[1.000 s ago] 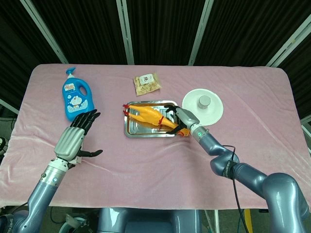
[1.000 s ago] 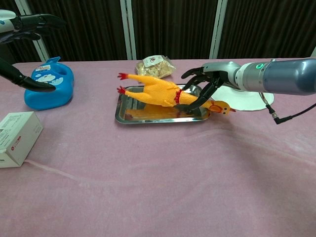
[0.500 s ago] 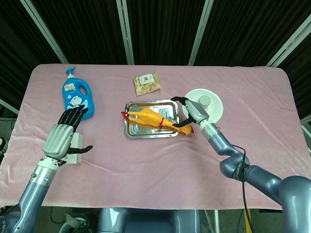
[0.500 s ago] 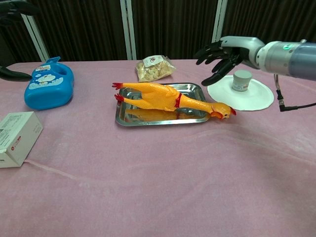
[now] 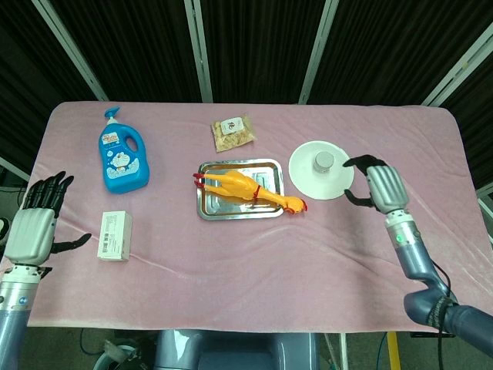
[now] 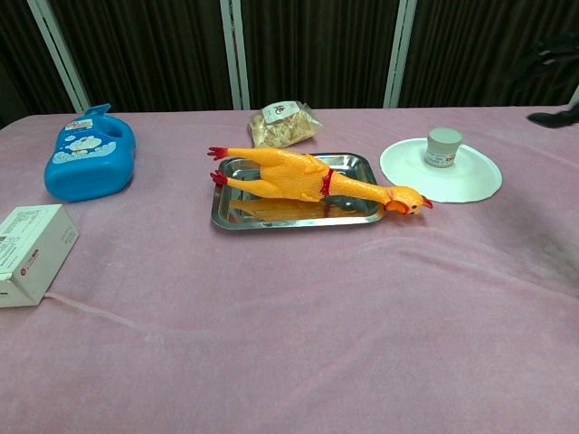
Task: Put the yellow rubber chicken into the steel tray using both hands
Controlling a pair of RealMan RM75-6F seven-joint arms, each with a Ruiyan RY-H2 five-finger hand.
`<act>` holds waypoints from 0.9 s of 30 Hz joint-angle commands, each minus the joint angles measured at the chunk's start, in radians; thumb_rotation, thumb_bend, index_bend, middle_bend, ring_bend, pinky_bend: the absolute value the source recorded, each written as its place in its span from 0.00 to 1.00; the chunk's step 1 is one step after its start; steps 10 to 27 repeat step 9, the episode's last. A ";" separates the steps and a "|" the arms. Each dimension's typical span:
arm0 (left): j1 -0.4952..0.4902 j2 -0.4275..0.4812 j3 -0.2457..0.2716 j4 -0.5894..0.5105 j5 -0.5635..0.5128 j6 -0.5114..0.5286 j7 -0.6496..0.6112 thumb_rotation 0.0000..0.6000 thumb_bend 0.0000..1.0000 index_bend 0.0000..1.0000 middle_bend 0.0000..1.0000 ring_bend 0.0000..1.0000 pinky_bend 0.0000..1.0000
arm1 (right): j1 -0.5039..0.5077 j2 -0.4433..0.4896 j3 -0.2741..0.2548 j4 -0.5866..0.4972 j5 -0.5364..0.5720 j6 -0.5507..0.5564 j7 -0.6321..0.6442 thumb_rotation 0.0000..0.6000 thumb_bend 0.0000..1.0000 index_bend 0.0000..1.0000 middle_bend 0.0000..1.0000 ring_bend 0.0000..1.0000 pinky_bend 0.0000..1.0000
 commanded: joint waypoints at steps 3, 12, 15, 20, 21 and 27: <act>0.070 0.032 0.054 0.010 0.029 0.034 -0.040 1.00 0.00 0.05 0.00 0.00 0.00 | -0.172 0.093 -0.087 -0.165 -0.010 0.177 -0.145 1.00 0.33 0.27 0.32 0.17 0.23; 0.125 0.043 0.107 0.008 0.072 0.052 -0.050 1.00 0.00 0.05 0.00 0.00 0.00 | -0.285 0.105 -0.148 -0.239 -0.055 0.305 -0.182 1.00 0.33 0.27 0.31 0.17 0.23; 0.125 0.043 0.107 0.008 0.072 0.052 -0.050 1.00 0.00 0.05 0.00 0.00 0.00 | -0.285 0.105 -0.148 -0.239 -0.055 0.305 -0.182 1.00 0.33 0.27 0.31 0.17 0.23; 0.125 0.043 0.107 0.008 0.072 0.052 -0.050 1.00 0.00 0.05 0.00 0.00 0.00 | -0.285 0.105 -0.148 -0.239 -0.055 0.305 -0.182 1.00 0.33 0.27 0.31 0.17 0.23; 0.125 0.043 0.107 0.008 0.072 0.052 -0.050 1.00 0.00 0.05 0.00 0.00 0.00 | -0.285 0.105 -0.148 -0.239 -0.055 0.305 -0.182 1.00 0.33 0.27 0.31 0.17 0.23; 0.125 0.043 0.107 0.008 0.072 0.052 -0.050 1.00 0.00 0.05 0.00 0.00 0.00 | -0.285 0.105 -0.148 -0.239 -0.055 0.305 -0.182 1.00 0.33 0.27 0.31 0.17 0.23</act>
